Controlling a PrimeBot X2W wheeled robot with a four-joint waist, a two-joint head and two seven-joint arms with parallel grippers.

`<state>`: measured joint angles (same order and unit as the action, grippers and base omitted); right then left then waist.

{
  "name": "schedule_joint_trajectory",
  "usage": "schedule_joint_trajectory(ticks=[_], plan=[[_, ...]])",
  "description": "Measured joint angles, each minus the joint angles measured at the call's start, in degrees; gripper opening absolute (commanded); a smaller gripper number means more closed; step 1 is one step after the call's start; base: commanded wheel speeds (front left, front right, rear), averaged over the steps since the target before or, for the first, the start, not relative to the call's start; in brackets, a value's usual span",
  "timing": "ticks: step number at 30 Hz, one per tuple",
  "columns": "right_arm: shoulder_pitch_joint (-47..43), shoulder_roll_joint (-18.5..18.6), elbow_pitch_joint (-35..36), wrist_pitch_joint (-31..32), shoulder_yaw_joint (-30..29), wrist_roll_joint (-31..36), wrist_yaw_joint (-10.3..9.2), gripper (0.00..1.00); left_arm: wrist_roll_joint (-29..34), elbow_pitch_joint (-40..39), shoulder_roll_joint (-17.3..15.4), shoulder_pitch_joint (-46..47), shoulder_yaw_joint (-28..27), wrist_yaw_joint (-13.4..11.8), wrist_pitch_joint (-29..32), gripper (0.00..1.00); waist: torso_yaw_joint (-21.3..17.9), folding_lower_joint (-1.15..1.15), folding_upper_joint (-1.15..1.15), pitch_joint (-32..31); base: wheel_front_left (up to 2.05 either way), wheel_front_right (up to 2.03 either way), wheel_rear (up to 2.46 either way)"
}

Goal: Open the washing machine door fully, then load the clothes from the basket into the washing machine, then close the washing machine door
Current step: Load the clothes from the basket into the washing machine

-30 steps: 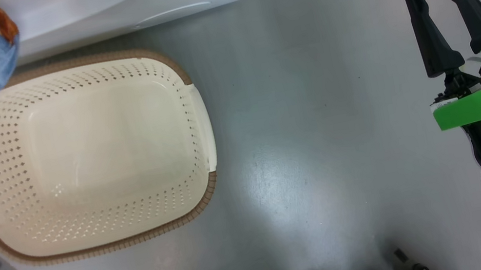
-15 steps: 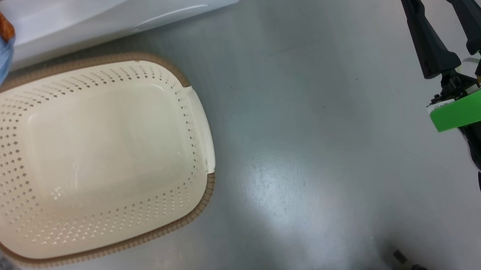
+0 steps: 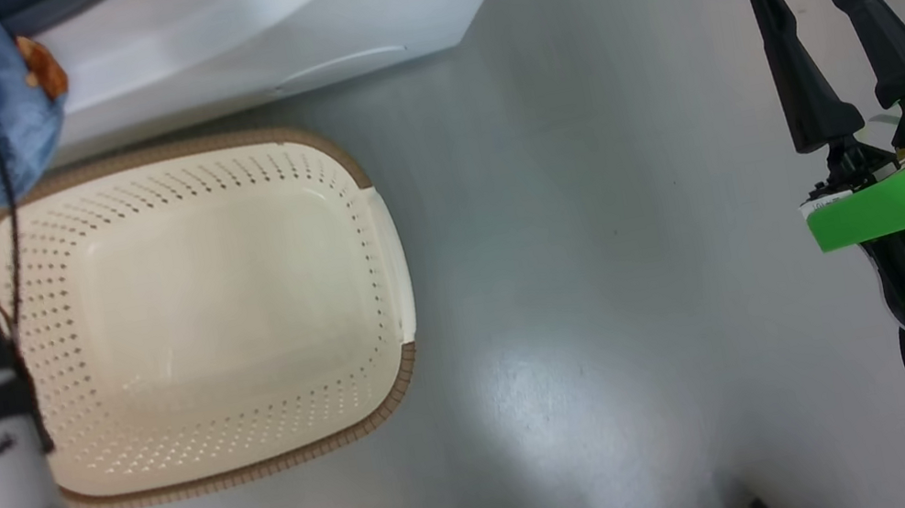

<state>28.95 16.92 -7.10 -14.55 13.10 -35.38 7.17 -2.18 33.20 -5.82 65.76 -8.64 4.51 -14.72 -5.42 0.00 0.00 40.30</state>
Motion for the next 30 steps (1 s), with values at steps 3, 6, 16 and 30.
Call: schedule_joint_trajectory(ticks=[3, 6, 16, 30], plan=[[-0.2, 0.02, -0.13, 0.0, 0.0, 0.0, -0.01, 1.0, -0.33, -1.04, 0.73, -2.66, -0.56, 0.07, 0.0, 1.0, 0.22, 0.0, 0.0, -1.26, 0.0, 0.0, 0.0], [-0.68, 0.1, -0.27, 0.0, -0.01, 0.0, 0.0, 1.0, -0.41, -2.27, 1.41, -5.9, -0.9, 0.48, 0.0, 1.0, 0.42, 0.0, 0.0, -2.74, 0.0, 0.0, 0.0], [-4.89, 1.15, -1.45, 0.0, 0.1, 0.0, 0.0, 1.0, -0.89, -4.93, 3.05, -19.02, -1.3, 1.51, 0.01, 1.0, 1.3, -0.01, 0.0, -9.2, 0.0, 0.0, 0.0], [-10.63, 2.11, -2.78, 0.0, 0.02, 0.0, 0.0, 1.0, -1.38, -6.37, 3.93, -33.2, 0.1, 2.09, 0.01, 1.0, 3.58, 0.0, 0.0, -18.64, 0.0, 0.0, 0.0]])
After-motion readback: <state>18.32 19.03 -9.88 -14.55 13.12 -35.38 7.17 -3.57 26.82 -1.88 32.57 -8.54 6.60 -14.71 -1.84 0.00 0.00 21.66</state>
